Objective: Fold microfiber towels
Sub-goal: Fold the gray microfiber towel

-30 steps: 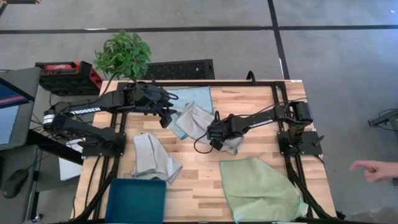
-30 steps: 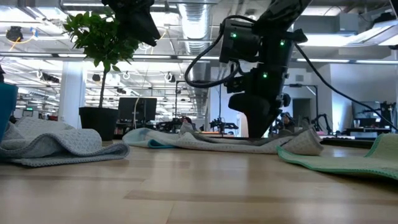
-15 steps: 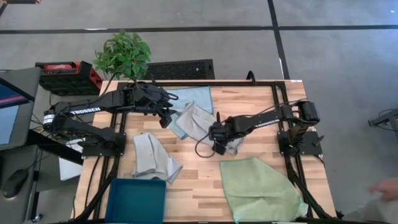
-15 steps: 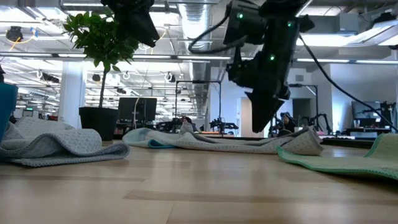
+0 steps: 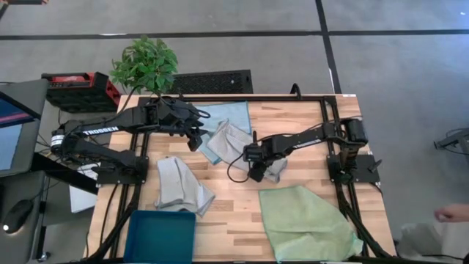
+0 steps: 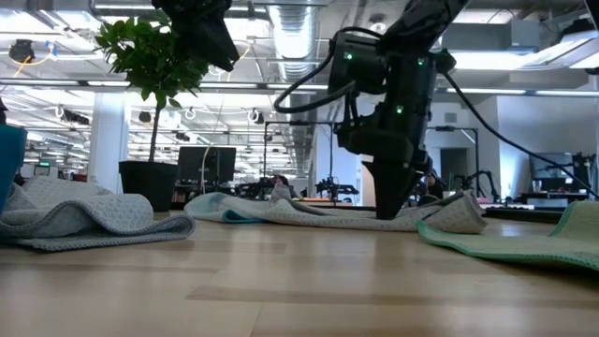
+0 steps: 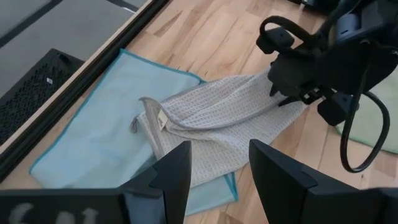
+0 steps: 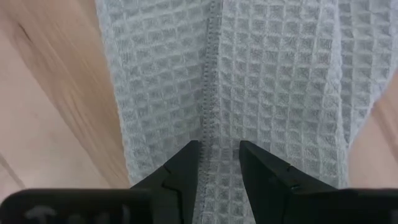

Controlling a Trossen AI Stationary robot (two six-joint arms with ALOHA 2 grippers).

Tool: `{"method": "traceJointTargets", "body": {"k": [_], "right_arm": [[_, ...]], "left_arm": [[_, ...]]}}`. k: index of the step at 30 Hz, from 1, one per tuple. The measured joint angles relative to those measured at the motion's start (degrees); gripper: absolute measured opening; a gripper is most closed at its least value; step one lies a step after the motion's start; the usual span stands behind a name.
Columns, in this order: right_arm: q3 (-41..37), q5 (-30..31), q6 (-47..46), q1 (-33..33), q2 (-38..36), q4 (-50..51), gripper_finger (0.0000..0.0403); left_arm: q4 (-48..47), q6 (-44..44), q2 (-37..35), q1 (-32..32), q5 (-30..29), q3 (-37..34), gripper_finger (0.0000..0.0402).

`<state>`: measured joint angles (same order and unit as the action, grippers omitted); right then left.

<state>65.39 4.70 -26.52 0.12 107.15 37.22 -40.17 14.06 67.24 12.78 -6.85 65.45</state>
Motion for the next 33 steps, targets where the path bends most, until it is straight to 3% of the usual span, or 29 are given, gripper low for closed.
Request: {"method": "traceJointTargets", "body": {"k": [11, 28, 33], "right_arm": [[0.0, 3.23, -0.32, 0.9, 0.0, 1.55, 0.014], [0.0, 20.24, -3.06, 5.24, 0.0, 5.2, 0.014], [0.02, 18.49, -3.63, 6.11, 0.0, 7.54, 0.014]], "left_arm": [[-0.54, -0.09, 0.0, 0.0, 0.0, 0.0, 0.0153], [-1.5, -0.57, 0.0, 0.0, 0.0, 0.0, 0.0153], [-2.04, -0.57, 0.0, 0.0, 0.0, 0.0, 0.0153]]}}
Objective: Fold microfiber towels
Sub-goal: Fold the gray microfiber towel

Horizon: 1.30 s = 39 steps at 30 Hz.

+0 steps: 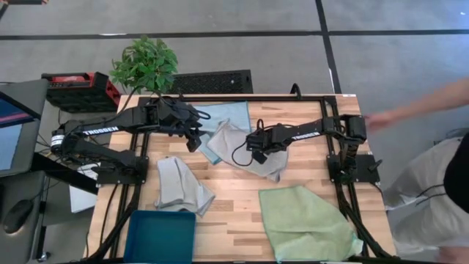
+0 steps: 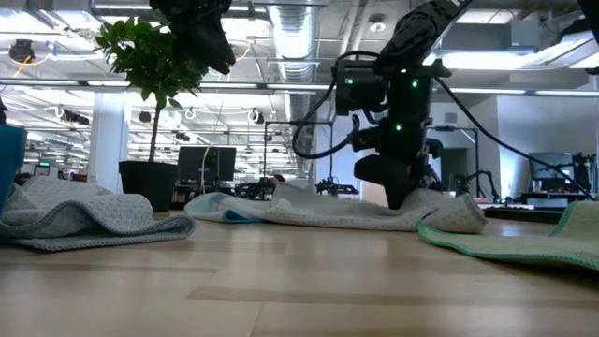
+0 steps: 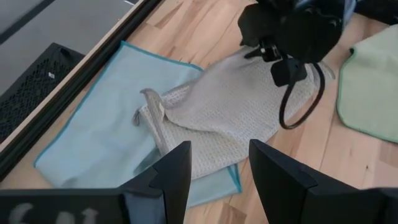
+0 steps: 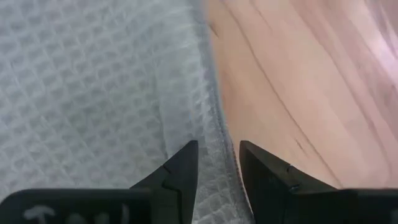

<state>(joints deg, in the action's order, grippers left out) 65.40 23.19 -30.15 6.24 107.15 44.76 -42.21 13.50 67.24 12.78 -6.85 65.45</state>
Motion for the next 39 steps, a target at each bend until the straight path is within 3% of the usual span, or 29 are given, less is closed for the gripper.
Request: {"method": "traceJointTargets", "body": {"k": [5, 11, 16, 21, 31, 39], "right_arm": [[2.4, -5.02, 0.0, -3.29, -2.51, 2.55, 0.014], [4.01, -12.05, -3.33, -8.31, -11.06, 3.26, 0.014], [4.02, -15.15, -2.43, -12.94, -14.68, 4.75, 0.014], [4.0, -20.34, -1.53, -16.6, -12.34, 4.16, 0.014], [4.13, -21.25, -4.79, -18.2, -4.26, 5.58, 0.014], [4.13, -21.35, -4.83, -18.27, -0.51, 6.29, 0.014]], "left_arm": [[-2.64, 0.0, 0.0, 0.0, -0.01, -0.02, 0.0153], [-3.98, 0.2, 0.0, 0.0, 0.06, -0.04, 0.0153], [-4.9, -2.74, 0.54, -0.3, 3.41, -0.04, 0.0153], [-4.68, -6.58, 3.59, -1.64, 8.2, -0.04, 0.0153], [-1.89, -7.26, 11.1, -3.8, 8.55, -0.09, 0.0154], [1.03, -7.4, 11.46, -4.11, 10.61, -0.07, 0.0154]]}}
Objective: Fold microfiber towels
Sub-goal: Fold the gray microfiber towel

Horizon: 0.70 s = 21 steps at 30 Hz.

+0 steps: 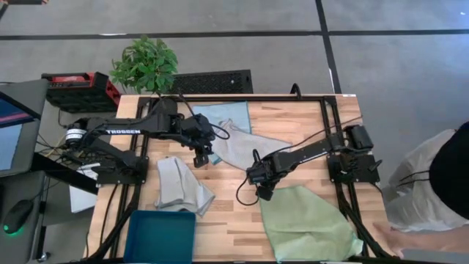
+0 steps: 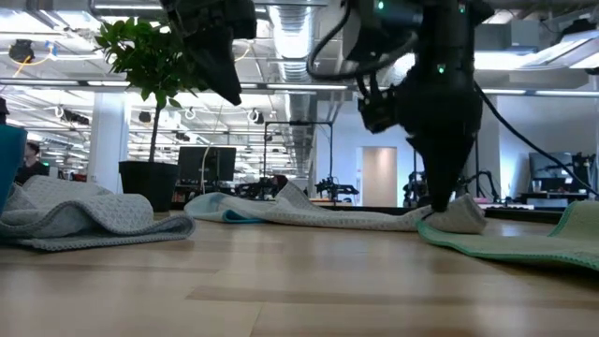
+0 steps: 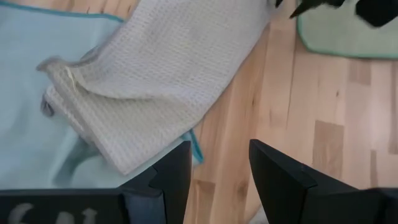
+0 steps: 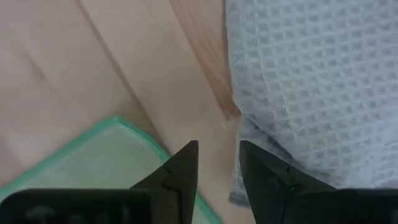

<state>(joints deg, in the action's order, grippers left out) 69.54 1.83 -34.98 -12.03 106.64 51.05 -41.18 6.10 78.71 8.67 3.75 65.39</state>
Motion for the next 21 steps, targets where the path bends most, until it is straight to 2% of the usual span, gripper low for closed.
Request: {"method": "traceJointTargets", "body": {"k": [5, 11, 18, 21], "right_arm": [[-0.02, 2.6, 0.25, 0.0, 2.75, 0.98, 0.014], [0.0, 7.12, 0.28, -0.24, 2.59, 2.14, 0.014], [-0.27, 5.72, 1.41, -0.26, 4.01, 5.84, 0.0136], [0.05, 4.44, 2.49, -0.26, 4.88, 5.54, 0.0109]], "left_arm": [[0.58, 0.23, -0.21, 0.0, 0.74, 0.11, 0.0154], [0.71, 0.53, -0.21, 0.0, 1.65, 0.11, 0.0153], [0.71, 0.67, -0.21, 0.02, 1.75, 0.11, 0.0153], [0.69, 0.73, -0.21, 0.02, 1.76, 0.11, 0.0153]]}}
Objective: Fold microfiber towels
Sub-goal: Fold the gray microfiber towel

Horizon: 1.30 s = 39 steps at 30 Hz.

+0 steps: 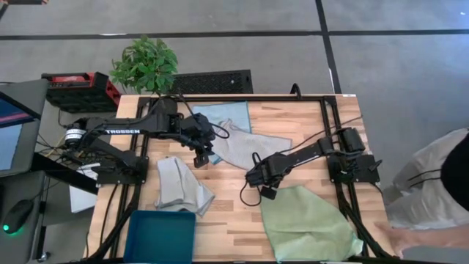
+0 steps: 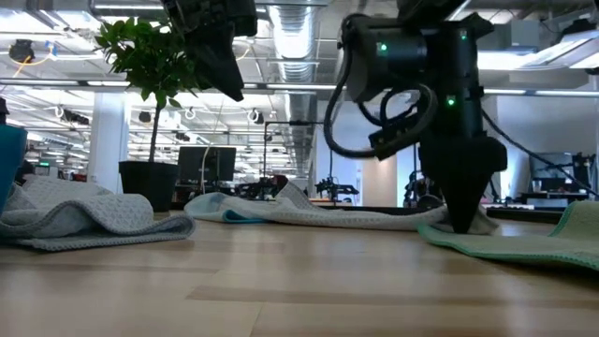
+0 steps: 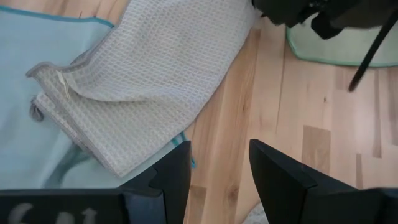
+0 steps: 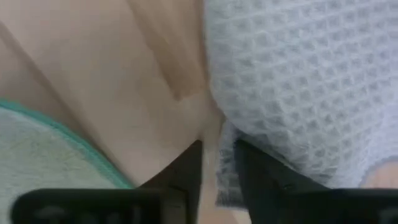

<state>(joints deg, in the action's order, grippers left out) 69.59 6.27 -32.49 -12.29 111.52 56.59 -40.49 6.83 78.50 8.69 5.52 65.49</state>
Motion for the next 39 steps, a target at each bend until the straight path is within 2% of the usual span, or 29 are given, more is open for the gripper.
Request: {"method": "traceJointTargets", "body": {"k": [4, 6, 19, 24, 28, 34, 37, 39], "right_arm": [[-0.02, -0.6, -0.05, -0.12, 0.07, -0.41, 0.0035], [-0.23, -0.75, -0.04, -0.35, -0.61, -0.21, 0.0011], [-0.25, -1.87, -1.57, -0.44, -11.81, 4.84, 0.0003], [0.01, -0.38, -1.46, 0.26, -14.95, 6.46, 0.0002], [1.9, 2.61, 2.03, 1.66, -16.25, 8.09, 0.0001], [4.85, 3.1, 8.0, 4.94, -16.3, 9.74, 0.0001], [6.52, 3.71, 9.47, 6.15, -16.42, 10.95, 0.0001], [7.35, 4.33, 10.36, 6.77, -16.5, 11.31, 0.0001]], "left_arm": [[-0.06, 0.02, 0.0, 0.0, 0.0, 0.0, 0.0153], [-0.04, -0.15, 0.0, 0.0, 0.0, 0.0, 0.0153], [-0.54, 0.96, 0.0, 0.02, 0.0, 0.0, 0.0153], [-0.66, 2.48, 0.0, -0.01, 0.0, 0.0, 0.0153], [-0.85, 2.67, 0.0, -0.28, -0.02, 0.0, 0.0153], [-1.1, 3.35, 0.2, -0.53, -0.03, -0.02, 0.0153], [-1.05, 0.81, 1.59, -1.35, -0.23, -0.02, 0.0153], [-0.96, -4.91, 2.96, -2.53, -0.23, -0.07, 0.0153]]}}
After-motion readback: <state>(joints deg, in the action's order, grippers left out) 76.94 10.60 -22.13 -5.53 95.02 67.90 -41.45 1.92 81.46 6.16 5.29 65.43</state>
